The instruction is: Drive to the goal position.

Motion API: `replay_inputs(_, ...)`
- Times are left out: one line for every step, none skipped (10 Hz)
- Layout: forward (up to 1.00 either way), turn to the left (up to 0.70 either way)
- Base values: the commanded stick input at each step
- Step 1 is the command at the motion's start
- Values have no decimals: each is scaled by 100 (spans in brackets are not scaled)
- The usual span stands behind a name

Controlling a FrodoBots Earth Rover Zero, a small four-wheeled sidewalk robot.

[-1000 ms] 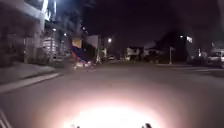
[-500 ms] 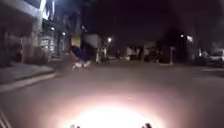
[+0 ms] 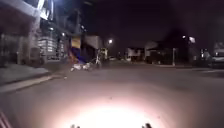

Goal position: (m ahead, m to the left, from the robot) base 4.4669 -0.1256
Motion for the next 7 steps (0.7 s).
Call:
replay_inputs(70, 0)
replay_inputs(70, 0)
replay_inputs(70, 0)
replay_inputs(70, 0)
replay_inputs(70, 0)
replay_inputs(70, 0)
replay_inputs(70, 0)
